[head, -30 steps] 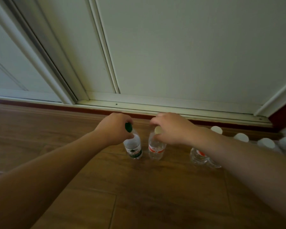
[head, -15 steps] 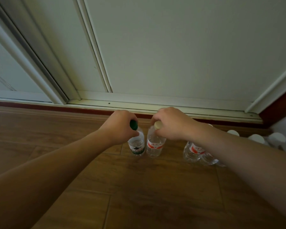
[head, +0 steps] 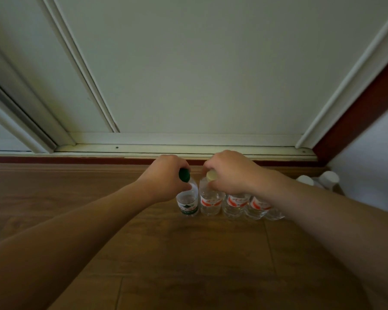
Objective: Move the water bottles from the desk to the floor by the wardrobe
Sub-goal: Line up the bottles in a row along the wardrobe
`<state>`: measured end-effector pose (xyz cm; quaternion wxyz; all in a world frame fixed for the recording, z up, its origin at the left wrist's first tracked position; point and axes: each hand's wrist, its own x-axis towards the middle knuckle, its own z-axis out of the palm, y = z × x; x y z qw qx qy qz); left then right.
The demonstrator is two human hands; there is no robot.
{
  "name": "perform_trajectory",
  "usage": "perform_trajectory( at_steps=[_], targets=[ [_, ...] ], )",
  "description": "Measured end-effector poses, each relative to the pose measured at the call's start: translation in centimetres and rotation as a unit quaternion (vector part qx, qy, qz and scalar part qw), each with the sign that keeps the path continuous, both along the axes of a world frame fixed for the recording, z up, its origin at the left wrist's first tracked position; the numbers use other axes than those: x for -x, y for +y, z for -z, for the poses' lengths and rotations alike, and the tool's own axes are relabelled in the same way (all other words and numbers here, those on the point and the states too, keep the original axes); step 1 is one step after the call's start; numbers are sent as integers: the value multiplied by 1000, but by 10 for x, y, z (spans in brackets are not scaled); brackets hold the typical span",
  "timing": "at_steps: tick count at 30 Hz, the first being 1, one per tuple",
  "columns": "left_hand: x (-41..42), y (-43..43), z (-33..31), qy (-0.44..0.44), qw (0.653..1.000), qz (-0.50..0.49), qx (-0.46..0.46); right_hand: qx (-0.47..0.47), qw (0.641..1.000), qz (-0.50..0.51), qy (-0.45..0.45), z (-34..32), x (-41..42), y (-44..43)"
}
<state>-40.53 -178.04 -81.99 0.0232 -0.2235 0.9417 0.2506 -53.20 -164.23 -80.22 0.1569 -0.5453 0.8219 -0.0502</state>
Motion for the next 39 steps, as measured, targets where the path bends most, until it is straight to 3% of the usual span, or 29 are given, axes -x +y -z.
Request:
perform_trajectory(
  at_steps=[39],
  targets=[
    [7,12,-2,-15,1000,20,7,7,1000,-12,-8,8,9,13]
  ],
)
